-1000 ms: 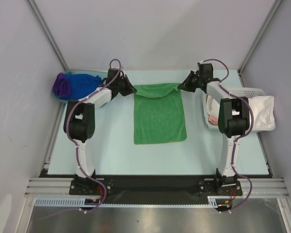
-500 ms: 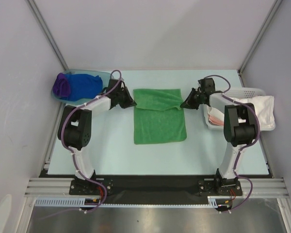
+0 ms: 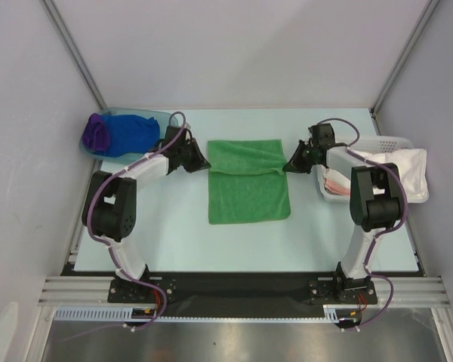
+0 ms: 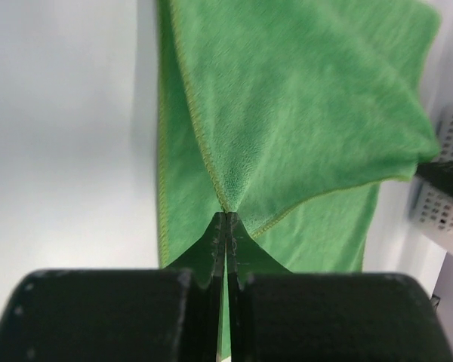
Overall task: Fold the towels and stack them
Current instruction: Fold the towel
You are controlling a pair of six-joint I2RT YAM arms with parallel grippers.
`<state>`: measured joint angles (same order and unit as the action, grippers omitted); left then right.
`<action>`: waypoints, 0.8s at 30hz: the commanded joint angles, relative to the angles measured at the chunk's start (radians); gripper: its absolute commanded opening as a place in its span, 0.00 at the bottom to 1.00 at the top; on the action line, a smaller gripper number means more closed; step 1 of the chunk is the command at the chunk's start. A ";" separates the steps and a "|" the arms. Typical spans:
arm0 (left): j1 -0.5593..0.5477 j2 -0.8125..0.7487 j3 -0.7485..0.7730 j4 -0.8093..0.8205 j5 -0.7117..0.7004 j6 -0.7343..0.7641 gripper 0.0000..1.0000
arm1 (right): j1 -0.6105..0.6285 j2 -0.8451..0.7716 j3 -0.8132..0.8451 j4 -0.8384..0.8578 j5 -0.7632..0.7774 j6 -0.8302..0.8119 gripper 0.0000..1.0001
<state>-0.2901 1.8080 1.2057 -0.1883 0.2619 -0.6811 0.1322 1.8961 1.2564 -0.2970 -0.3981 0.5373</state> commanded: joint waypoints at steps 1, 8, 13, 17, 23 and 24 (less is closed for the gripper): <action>-0.006 -0.026 -0.047 0.013 0.037 0.002 0.00 | 0.017 -0.042 0.001 -0.014 0.033 -0.022 0.00; -0.006 -0.070 -0.052 0.001 0.056 0.000 0.00 | 0.035 -0.035 0.061 -0.076 0.079 -0.048 0.00; -0.017 -0.098 -0.057 -0.031 0.073 0.012 0.00 | 0.030 -0.042 0.048 -0.105 0.097 -0.059 0.05; -0.017 -0.078 -0.083 -0.023 0.074 0.018 0.00 | 0.033 -0.045 0.038 -0.113 0.108 -0.068 0.12; -0.030 -0.044 -0.118 0.015 0.068 0.011 0.00 | 0.052 -0.072 0.012 -0.100 0.151 -0.068 0.25; -0.032 -0.044 -0.118 0.013 0.063 0.009 0.00 | 0.056 -0.077 0.011 -0.103 0.159 -0.071 0.26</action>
<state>-0.3073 1.7645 1.0927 -0.2035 0.3153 -0.6800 0.1711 1.8835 1.2701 -0.3965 -0.2798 0.4847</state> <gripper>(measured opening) 0.005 0.247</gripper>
